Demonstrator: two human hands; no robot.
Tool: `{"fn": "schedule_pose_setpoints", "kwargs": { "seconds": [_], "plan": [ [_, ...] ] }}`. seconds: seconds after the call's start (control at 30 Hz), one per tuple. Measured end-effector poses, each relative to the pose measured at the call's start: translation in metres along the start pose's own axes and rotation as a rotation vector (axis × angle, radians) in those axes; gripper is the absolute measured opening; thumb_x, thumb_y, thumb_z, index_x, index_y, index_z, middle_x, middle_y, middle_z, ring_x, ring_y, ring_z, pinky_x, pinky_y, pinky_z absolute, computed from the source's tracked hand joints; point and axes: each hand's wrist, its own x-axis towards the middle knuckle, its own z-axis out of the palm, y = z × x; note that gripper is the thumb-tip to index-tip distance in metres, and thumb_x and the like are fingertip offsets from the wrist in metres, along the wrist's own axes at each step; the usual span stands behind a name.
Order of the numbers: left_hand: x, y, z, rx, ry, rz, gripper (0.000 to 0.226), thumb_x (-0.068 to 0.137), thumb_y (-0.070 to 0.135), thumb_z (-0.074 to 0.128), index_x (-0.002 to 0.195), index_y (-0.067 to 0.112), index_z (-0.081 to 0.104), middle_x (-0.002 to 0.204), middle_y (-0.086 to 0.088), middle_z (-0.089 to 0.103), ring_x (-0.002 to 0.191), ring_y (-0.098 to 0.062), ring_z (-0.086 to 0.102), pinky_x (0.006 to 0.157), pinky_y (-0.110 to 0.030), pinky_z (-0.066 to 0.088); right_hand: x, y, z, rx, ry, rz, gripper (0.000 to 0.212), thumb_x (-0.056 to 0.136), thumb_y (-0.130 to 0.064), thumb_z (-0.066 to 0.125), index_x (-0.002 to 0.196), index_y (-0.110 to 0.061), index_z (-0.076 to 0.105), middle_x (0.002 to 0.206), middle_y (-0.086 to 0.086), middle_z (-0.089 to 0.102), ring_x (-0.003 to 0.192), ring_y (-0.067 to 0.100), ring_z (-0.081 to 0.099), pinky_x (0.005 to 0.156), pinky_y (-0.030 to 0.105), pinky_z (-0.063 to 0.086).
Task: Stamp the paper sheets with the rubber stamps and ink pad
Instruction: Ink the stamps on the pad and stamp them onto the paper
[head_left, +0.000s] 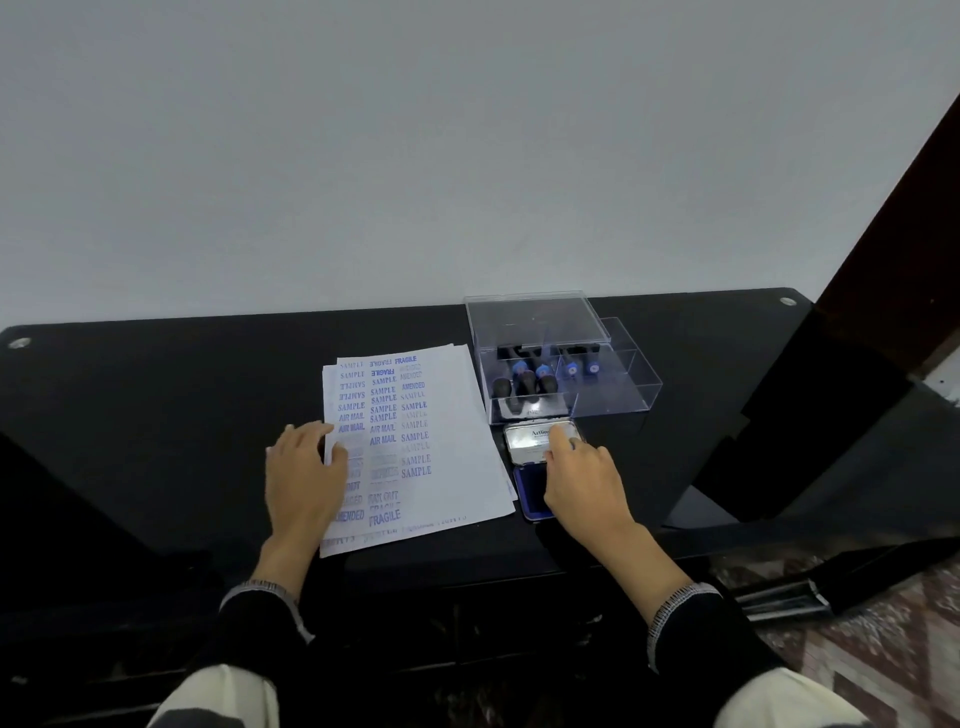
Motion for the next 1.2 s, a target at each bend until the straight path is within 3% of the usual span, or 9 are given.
{"fn": "schedule_pose_setpoints", "kwargs": {
  "seconds": [0.1,0.3,0.57,0.83,1.0,1.2],
  "plan": [
    [0.0,-0.007,0.0,0.057,-0.069,-0.036,0.048,0.095,0.036,0.056,0.136,0.012,0.052,0.148,-0.008,0.043,0.147,-0.026,0.018,0.12,-0.048,0.008,-0.002,0.005,0.0,0.127,0.024,0.008,0.006,0.099,-0.015,0.041,0.1,-0.011,0.046,0.075,0.0,0.052,0.06,0.02,0.044,0.063,0.03,0.03],
    [-0.007,-0.014,0.008,0.184,-0.186,0.041,0.053,0.098,0.046,0.044,0.147,0.026,0.039,0.158,0.004,0.029,0.15,-0.02,0.002,0.12,-0.047,-0.004,-0.002,0.003,-0.001,0.118,0.014,-0.004,0.007,0.099,-0.015,0.042,0.101,-0.011,0.047,0.076,0.003,0.058,0.059,0.02,0.045,0.065,0.032,0.035],
    [-0.01,-0.014,0.009,0.152,-0.169,0.057,0.047,0.096,0.042,0.05,0.138,0.022,0.049,0.154,0.003,0.037,0.149,-0.018,0.012,0.121,-0.043,0.0,0.006,0.006,-0.009,0.204,-0.062,0.002,0.008,0.098,-0.015,0.042,0.092,-0.015,0.036,0.072,0.004,0.054,0.061,0.022,0.051,0.057,0.029,0.031],
    [-0.011,-0.014,0.009,0.072,-0.104,0.064,0.038,0.093,0.034,0.057,0.127,0.016,0.057,0.145,-0.003,0.047,0.145,-0.021,0.024,0.121,-0.042,0.008,-0.005,0.005,-0.001,0.217,0.022,-0.004,0.006,0.099,-0.013,0.041,0.101,-0.01,0.046,0.074,0.006,0.06,0.062,0.023,0.056,0.059,0.029,0.033],
    [-0.011,-0.014,0.01,0.073,-0.098,0.069,0.036,0.093,0.033,0.058,0.125,0.016,0.056,0.142,-0.003,0.049,0.144,-0.022,0.027,0.12,-0.042,0.011,-0.001,0.008,-0.004,0.276,-0.005,0.012,0.011,0.098,-0.012,0.043,0.09,-0.016,0.036,0.069,0.004,0.054,0.057,0.02,0.051,0.048,0.024,0.027],
    [-0.01,-0.015,0.012,0.074,-0.101,0.084,0.035,0.093,0.031,0.058,0.124,0.016,0.056,0.139,-0.003,0.051,0.143,-0.023,0.029,0.12,-0.044,0.016,0.002,0.006,-0.006,0.252,0.005,0.01,0.008,0.098,-0.012,0.043,0.092,-0.014,0.038,0.067,0.002,0.051,0.056,0.02,0.049,0.054,0.027,0.028]
  ]
}}
